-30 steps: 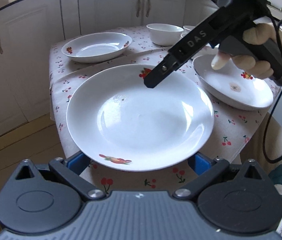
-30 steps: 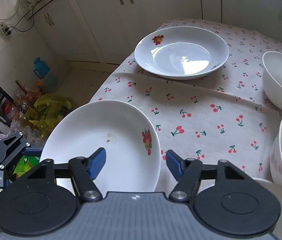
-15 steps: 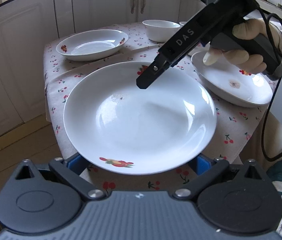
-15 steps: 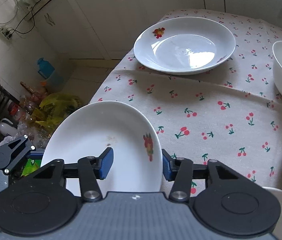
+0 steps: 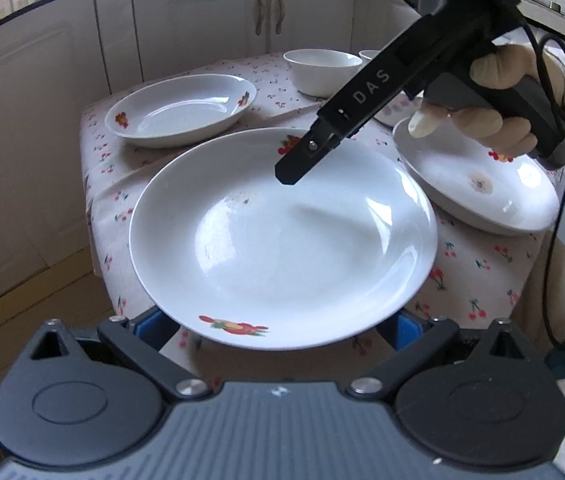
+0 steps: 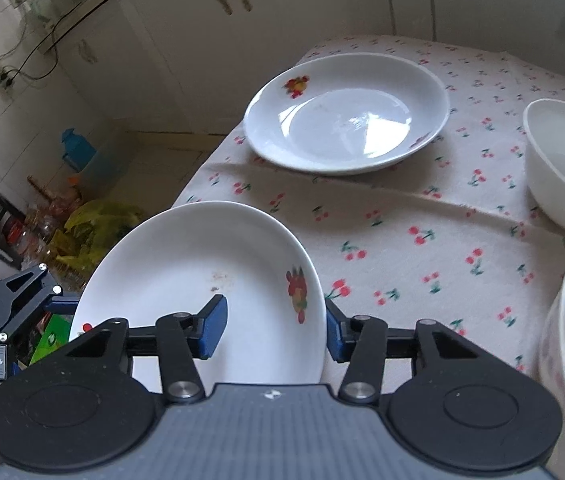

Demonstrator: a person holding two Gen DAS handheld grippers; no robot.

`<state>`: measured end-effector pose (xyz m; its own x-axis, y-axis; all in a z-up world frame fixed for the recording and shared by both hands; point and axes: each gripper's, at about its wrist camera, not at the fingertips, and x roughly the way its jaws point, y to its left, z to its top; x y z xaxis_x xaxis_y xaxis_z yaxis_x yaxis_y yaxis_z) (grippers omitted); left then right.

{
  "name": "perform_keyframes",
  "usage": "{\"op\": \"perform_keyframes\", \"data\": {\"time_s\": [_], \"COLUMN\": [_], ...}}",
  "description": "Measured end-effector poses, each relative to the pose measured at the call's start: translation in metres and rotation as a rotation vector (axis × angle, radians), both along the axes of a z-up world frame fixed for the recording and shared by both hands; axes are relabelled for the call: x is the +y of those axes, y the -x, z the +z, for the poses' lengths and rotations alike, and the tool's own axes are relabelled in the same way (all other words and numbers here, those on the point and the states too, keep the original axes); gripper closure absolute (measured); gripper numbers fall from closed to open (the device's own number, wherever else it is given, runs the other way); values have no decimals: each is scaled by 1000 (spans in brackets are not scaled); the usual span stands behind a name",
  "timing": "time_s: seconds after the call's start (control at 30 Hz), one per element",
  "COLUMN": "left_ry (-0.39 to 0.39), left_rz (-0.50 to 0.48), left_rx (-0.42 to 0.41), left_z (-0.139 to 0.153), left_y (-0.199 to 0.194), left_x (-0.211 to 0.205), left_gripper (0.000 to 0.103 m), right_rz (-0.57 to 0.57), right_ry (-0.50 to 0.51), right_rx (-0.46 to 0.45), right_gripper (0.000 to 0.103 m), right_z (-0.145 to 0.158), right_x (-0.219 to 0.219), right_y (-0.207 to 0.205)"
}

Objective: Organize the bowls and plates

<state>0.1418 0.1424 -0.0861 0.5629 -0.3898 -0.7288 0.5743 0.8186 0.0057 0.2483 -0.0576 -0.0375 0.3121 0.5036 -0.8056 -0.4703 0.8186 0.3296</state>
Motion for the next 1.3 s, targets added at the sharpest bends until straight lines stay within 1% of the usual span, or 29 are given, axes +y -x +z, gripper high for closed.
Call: {"op": "perform_keyframes", "data": {"time_s": [0.27, 0.4, 0.87, 0.93, 1.0, 1.07, 1.1, 1.23, 1.3], "left_ry": [3, 19, 14, 9, 9, 7, 3, -17, -19], "left_rz": [-31, -33, -58, -57, -51, -43, -39, -12, 6], "left_rx": [-20, -9, -20, -22, -19, -13, -12, -25, -25], "left_z": [-4, -5, -9, -8, -7, -5, -4, 2, 7], "left_y": [-20, -27, -32, -31, -31, -30, -29, -22, -17], "left_x": [-10, -11, -14, -15, -15, -15, -15, -13, -10], "left_gripper": [1, 1, 1, 1, 1, 1, 1, 1, 1], "right_rz": [-59, -82, -111, -111, -109, -107, -109, -112, -117], "right_ry": [10, 11, 20, 15, 11, 28, 36, 38, 23], "right_rx": [-17, -20, -16, -5, -15, -44, -64, -109, -125], "right_gripper": [47, 47, 47, 44, 40, 25, 20, 19, 15], "right_z": [-1, -1, -5, -6, -5, -1, 2, 15, 22], "right_x": [-14, -17, -23, -23, -23, -22, -21, -24, -28], "right_y": [-14, -18, -23, -23, -22, -19, -18, -11, -6]}}
